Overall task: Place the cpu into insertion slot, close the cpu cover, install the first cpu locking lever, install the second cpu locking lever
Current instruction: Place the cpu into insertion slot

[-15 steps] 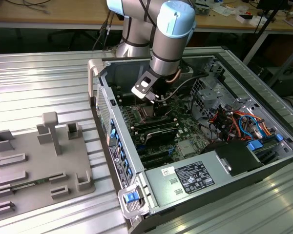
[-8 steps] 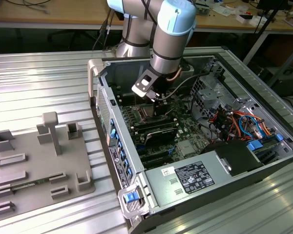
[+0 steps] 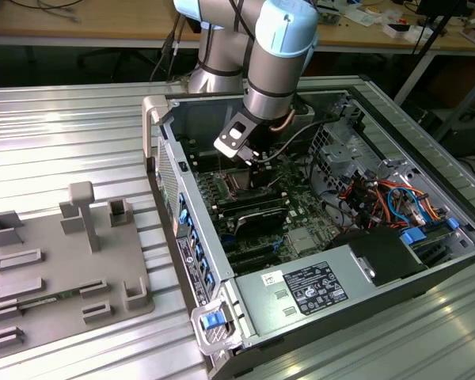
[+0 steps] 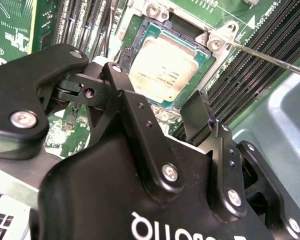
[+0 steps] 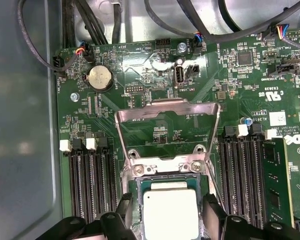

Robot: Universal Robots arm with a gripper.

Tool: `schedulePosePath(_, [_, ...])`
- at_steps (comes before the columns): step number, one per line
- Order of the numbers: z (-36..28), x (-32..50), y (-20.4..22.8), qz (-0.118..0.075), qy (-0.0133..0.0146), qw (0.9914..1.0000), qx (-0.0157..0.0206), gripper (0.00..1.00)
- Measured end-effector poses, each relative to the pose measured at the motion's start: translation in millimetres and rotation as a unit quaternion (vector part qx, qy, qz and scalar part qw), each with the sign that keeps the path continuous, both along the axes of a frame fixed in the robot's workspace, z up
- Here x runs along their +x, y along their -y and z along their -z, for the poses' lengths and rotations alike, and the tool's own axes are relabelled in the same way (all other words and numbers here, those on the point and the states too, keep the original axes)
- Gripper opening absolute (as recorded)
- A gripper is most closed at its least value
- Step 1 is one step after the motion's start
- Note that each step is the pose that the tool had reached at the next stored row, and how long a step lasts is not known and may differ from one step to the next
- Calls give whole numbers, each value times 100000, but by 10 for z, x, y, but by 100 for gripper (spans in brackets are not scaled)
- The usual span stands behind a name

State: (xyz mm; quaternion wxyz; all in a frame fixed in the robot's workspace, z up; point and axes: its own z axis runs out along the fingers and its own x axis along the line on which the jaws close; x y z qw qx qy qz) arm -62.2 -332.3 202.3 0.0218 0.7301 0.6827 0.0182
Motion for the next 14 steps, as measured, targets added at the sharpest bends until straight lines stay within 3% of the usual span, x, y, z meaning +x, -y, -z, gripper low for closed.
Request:
schedulePosePath(7, [1, -26, 12, -688, 3, 99998, 11, 67])
schedulePosePath(8, [1, -14, 18, -685, -4, 99998, -49, 53])
schedulePosePath(10, [3, -13, 21, -2425, -2, 99971, -71, 53])
schedulePosePath(14, [7, -12, 21, -2424, -2, 99971, -77, 53])
